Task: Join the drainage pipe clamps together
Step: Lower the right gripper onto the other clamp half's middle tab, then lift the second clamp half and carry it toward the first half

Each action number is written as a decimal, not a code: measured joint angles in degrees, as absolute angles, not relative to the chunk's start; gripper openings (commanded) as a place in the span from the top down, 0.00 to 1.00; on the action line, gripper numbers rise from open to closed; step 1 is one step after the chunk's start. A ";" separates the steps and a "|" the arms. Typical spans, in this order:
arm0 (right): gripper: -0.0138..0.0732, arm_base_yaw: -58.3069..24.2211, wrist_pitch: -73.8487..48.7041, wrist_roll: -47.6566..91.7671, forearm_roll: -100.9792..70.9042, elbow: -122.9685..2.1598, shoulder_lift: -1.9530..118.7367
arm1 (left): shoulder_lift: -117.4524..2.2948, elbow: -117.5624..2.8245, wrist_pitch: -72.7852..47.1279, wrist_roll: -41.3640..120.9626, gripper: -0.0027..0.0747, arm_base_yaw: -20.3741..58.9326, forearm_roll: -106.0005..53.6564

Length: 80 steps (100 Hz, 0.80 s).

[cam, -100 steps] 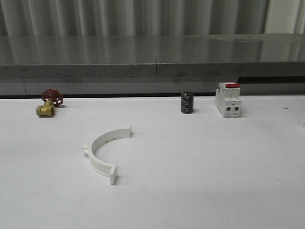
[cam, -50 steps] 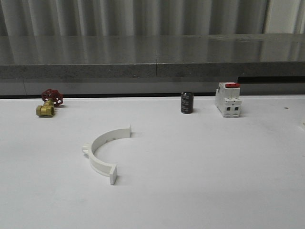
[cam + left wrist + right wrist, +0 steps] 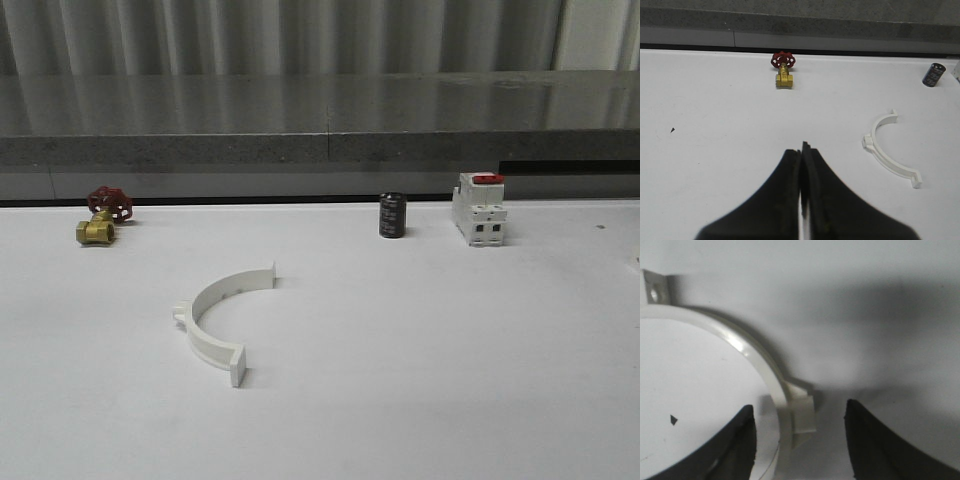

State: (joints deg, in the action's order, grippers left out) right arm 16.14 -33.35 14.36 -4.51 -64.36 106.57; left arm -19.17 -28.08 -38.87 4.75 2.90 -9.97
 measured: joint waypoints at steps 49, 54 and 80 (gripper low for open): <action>0.90 16.14 -32.83 14.95 -4.51 -64.34 107.27 | -19.17 -28.08 -38.87 4.75 0.99 2.90 -9.97; 0.92 16.14 -32.97 14.95 -4.51 -64.34 107.27 | -19.17 -28.08 -38.87 4.75 0.99 2.90 -9.97; 0.92 15.86 -36.47 15.13 -5.90 -65.87 107.27 | -19.17 -28.08 -38.87 4.75 0.99 2.90 -9.97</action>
